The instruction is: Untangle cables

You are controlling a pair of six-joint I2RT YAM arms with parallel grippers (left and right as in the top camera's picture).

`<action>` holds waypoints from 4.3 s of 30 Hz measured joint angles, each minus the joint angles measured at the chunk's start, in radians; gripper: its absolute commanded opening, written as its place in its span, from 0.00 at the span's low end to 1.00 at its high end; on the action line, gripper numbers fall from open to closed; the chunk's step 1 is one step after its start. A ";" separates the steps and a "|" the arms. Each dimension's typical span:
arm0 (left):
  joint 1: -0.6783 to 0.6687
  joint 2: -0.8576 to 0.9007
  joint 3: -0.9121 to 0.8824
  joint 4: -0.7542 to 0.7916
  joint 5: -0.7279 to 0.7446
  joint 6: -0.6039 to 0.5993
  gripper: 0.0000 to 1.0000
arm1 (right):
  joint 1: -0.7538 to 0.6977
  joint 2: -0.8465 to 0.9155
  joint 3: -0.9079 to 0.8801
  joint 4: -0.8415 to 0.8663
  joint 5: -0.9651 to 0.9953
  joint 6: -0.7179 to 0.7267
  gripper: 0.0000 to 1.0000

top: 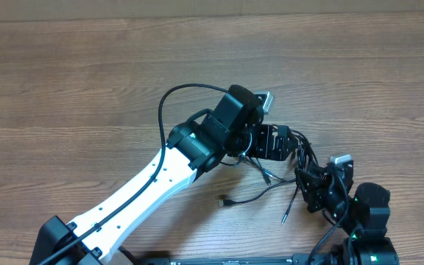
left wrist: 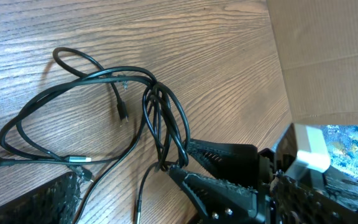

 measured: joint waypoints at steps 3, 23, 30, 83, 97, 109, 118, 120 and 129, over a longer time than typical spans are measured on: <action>0.000 0.000 0.000 0.000 0.000 0.000 1.00 | 0.000 0.000 -0.017 0.020 0.000 0.014 0.25; 0.000 0.000 0.000 -0.005 -0.001 0.000 1.00 | 0.000 0.001 -0.045 0.267 -0.171 0.058 0.04; 0.000 0.000 0.000 -0.016 -0.004 0.000 1.00 | 0.000 0.001 -0.045 0.346 -0.296 0.058 0.04; -0.034 -0.002 0.000 -0.014 0.147 -0.031 0.72 | 0.000 0.001 -0.045 0.339 -0.343 0.011 0.04; -0.150 -0.002 0.000 -0.011 -0.149 -0.259 0.53 | 0.000 0.001 -0.045 0.338 -0.343 0.011 0.04; -0.158 -0.002 0.000 -0.005 -0.296 -0.332 0.21 | 0.000 0.001 -0.045 0.339 -0.343 0.011 0.04; -0.164 -0.002 0.000 -0.002 -0.303 -0.340 0.13 | 0.000 0.001 -0.045 0.336 -0.343 0.008 0.04; -0.165 -0.002 0.000 -0.002 -0.303 -0.346 0.11 | 0.000 0.001 -0.045 0.335 -0.344 0.008 0.04; -0.187 -0.002 0.002 0.003 -0.332 -0.353 0.05 | 0.000 0.001 -0.046 0.330 -0.348 0.008 0.04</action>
